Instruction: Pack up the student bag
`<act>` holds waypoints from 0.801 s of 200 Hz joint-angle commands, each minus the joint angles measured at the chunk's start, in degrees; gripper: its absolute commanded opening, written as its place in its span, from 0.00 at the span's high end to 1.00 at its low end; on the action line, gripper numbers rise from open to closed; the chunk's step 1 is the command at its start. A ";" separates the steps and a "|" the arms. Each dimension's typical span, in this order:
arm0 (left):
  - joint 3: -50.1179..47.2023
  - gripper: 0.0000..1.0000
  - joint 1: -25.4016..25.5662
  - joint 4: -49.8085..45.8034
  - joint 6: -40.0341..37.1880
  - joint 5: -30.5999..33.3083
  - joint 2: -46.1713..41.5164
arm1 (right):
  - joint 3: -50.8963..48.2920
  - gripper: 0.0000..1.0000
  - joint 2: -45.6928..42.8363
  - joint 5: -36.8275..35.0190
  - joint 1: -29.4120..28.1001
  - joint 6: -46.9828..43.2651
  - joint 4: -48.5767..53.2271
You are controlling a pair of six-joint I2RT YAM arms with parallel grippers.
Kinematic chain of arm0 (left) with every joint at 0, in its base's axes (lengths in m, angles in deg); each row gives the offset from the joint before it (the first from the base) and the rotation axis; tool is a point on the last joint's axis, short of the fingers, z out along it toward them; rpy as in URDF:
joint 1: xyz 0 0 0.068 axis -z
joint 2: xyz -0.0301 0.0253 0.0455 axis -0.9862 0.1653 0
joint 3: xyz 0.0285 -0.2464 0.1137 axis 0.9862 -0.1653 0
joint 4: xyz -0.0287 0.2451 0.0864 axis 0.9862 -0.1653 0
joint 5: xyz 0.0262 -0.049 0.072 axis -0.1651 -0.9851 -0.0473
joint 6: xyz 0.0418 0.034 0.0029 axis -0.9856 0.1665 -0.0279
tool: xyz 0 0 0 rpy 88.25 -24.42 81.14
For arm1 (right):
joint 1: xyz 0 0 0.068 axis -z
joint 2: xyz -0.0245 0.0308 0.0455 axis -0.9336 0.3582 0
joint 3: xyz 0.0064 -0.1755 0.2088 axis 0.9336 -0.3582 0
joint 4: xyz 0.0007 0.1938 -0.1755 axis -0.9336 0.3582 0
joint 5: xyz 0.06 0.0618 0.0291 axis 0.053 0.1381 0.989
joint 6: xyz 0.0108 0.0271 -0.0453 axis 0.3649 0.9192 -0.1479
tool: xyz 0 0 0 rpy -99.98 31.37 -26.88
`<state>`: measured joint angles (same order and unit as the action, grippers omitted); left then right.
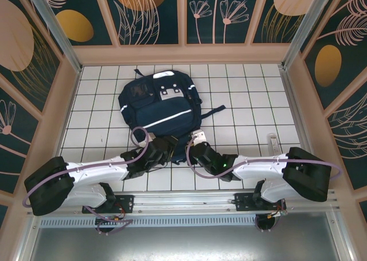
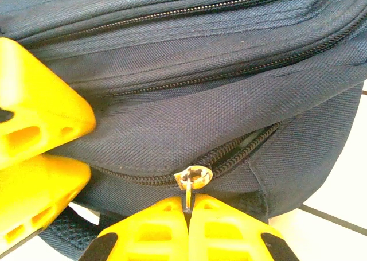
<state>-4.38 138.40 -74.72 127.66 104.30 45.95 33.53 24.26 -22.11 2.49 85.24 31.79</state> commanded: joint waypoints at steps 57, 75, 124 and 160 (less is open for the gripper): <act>-3.76 1.00 -1.36 -13.66 -3.86 11.62 -13.89 | 0.19 1.00 -1.72 -1.01 0.97 -1.78 0.52; -7.09 1.00 -2.53 -18.71 -3.98 13.30 -22.48 | -0.25 1.00 -2.52 -0.46 2.55 -2.19 0.99; -12.72 1.00 -5.10 -28.54 -5.43 14.03 -41.58 | 1.98 1.00 1.62 2.80 8.53 -5.27 -0.85; -12.13 1.00 -5.33 -31.72 -8.24 13.91 -45.50 | 6.01 1.00 9.27 4.41 14.87 -9.45 -3.68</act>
<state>-16.86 133.98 -101.43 122.81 111.86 2.50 36.55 29.60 -15.60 12.37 79.14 29.75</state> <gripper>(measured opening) 0.065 0.051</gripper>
